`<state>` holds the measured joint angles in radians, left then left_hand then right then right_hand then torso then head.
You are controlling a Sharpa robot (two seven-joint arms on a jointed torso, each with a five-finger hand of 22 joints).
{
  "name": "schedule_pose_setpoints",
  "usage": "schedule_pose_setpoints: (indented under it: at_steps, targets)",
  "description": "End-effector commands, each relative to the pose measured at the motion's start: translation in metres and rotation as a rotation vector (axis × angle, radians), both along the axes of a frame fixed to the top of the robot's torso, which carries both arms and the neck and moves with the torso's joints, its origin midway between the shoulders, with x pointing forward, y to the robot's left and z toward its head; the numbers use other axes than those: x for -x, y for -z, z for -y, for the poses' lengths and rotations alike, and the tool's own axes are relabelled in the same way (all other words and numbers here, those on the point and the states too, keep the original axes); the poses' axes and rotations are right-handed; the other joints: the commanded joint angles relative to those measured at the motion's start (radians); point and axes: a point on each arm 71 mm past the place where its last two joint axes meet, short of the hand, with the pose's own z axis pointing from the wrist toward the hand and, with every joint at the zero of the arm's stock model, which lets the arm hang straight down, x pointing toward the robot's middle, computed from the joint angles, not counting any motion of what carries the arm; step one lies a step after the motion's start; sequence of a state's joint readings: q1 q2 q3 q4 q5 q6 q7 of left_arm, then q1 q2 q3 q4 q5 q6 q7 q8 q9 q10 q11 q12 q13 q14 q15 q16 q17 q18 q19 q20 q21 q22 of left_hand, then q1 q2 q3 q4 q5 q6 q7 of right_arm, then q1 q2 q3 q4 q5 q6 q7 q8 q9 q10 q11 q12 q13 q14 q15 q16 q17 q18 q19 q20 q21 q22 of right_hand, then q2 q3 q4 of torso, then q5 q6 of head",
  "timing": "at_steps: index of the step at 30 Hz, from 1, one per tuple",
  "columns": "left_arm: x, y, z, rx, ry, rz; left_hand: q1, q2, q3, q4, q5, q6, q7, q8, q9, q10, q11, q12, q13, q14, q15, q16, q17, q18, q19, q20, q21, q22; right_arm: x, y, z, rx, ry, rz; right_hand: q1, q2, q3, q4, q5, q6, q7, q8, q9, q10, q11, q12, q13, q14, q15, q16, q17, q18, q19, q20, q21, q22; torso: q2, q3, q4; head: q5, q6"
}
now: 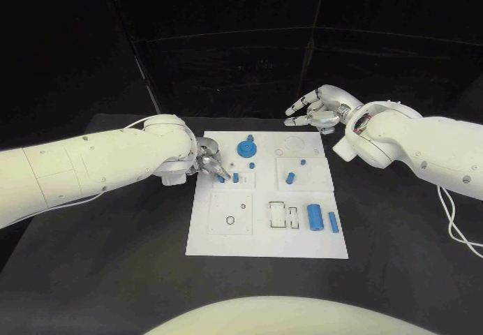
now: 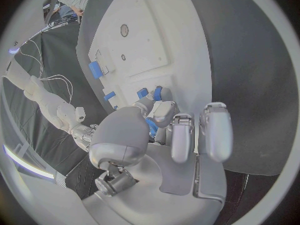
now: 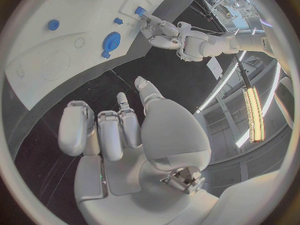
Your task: Assemble the parts on the task board
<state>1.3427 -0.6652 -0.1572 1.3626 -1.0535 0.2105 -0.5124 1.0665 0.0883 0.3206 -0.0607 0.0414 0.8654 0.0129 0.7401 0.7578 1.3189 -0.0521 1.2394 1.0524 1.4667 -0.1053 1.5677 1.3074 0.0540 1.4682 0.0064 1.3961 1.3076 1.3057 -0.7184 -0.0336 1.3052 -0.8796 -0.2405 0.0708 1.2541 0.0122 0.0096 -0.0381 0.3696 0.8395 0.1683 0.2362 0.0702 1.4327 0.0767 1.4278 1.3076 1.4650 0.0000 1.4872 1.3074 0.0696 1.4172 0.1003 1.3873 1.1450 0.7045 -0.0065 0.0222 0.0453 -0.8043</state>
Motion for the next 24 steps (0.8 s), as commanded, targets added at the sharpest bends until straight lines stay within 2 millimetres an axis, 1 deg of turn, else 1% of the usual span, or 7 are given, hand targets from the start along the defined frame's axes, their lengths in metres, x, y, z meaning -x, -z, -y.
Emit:
schedule_pose_setpoints:
  at_steps: [1, 7, 10, 14, 18, 24]
  targets:
    - [0.0024, 0.0052, 0.0001, -0.027, 0.017, -0.023, -0.025, -0.01, -0.012, 0.011, 0.006, 0.011, 0.003, 0.005, 0.002, 0.009, 0.0, 0.005, 0.001, 0.104, -0.005, 0.003, 0.263, -0.004, 0.041, -0.008, -0.001, 0.031, 0.0002, -0.0012, -0.0006, 0.0, -0.007, 0.002, -0.002, 0.01, 0.0, 0.003, 0.002, -0.007, -0.003, 0.006, -0.001, -0.003, 0.0, -0.003, 0.077, 0.068, -0.005, -0.003, 0.095, 0.01, -0.003, -0.002, -0.005, -0.001, 0.0, 0.0007, 0.0004, 0.0, 0.0]
    - [0.0007, 0.0044, -0.0007, -0.02, 0.003, -0.007, -0.077, -0.029, -0.053, 0.046, 0.005, 0.021, 0.002, 0.01, 0.006, 0.013, -0.001, 0.007, 0.003, 0.104, -0.006, 0.003, 0.263, -0.004, 0.042, -0.009, 0.0, 0.034, 0.0002, -0.0013, -0.0005, -0.001, -0.007, 0.002, -0.002, 0.01, 0.0, 0.003, 0.002, -0.007, -0.003, 0.006, -0.001, -0.003, 0.0, -0.003, 0.077, 0.068, -0.005, -0.003, 0.095, 0.01, -0.003, -0.002, -0.005, -0.001, 0.0, -0.0001, 0.0002, -0.001, 0.0]
    - [0.0, 0.0041, -0.0014, -0.017, -0.004, -0.001, -0.112, -0.039, -0.084, 0.071, 0.006, 0.026, 0.001, 0.014, 0.01, 0.015, -0.002, 0.009, 0.004, 0.104, -0.006, 0.003, 0.263, -0.005, 0.043, -0.01, 0.002, 0.037, 0.0002, -0.0013, -0.0003, -0.001, -0.006, 0.003, -0.002, 0.01, 0.0, 0.003, 0.002, -0.007, -0.003, 0.006, -0.001, -0.003, 0.0, -0.003, 0.077, 0.068, -0.005, -0.003, 0.095, 0.01, -0.003, -0.002, -0.005, -0.001, 0.0, 0.0004, 0.0, -0.001, 0.0]
    - [-0.0008, 0.0038, -0.002, -0.014, -0.011, 0.007, -0.131, -0.049, -0.11, 0.085, 0.005, 0.028, 0.0, 0.016, 0.013, 0.016, -0.003, 0.008, 0.003, 0.104, -0.007, 0.003, 0.263, -0.005, 0.044, -0.011, 0.002, 0.037, 0.0001, -0.0013, -0.0001, -0.001, -0.006, 0.003, -0.002, 0.011, -0.002, 0.005, 0.004, -0.008, -0.003, 0.008, -0.001, -0.004, 0.0, -0.003, 0.076, 0.068, -0.005, -0.004, 0.094, 0.01, -0.003, -0.003, -0.005, -0.002, 0.0, 0.0004, 0.0004, -0.002, 0.0]
    - [-0.0016, 0.0033, -0.0024, -0.008, -0.019, 0.017, -0.139, -0.053, -0.128, 0.094, 0.006, 0.028, -0.002, 0.018, 0.016, 0.016, -0.004, 0.008, 0.002, 0.104, -0.008, 0.003, 0.263, -0.005, 0.044, -0.012, 0.001, 0.036, 0.0001, -0.0014, -0.0001, -0.001, -0.006, 0.004, -0.002, 0.011, -0.002, 0.005, 0.004, -0.008, -0.003, 0.008, -0.001, -0.004, 0.0, -0.003, 0.076, 0.068, -0.005, -0.004, 0.094, 0.01, -0.003, -0.003, -0.005, -0.002, 0.0, 0.0, 0.0005, -0.002, 0.0]
    - [-0.0027, 0.0024, -0.0037, 0.0, -0.033, 0.032, -0.149, -0.053, -0.15, 0.107, 0.006, 0.028, -0.003, 0.02, 0.019, 0.015, -0.005, 0.007, 0.0, 0.104, -0.009, 0.003, 0.263, -0.004, 0.044, -0.013, 0.0, 0.035, 0.0001, -0.0014, 0.0, -0.001, -0.005, 0.004, -0.002, 0.011, -0.002, 0.005, 0.004, -0.008, -0.003, 0.008, -0.001, -0.004, 0.0, -0.003, 0.076, 0.068, -0.005, -0.004, 0.094, 0.01, -0.003, -0.003, -0.005, -0.002, 0.0, 0.0, 0.0002, -0.003, 0.001]
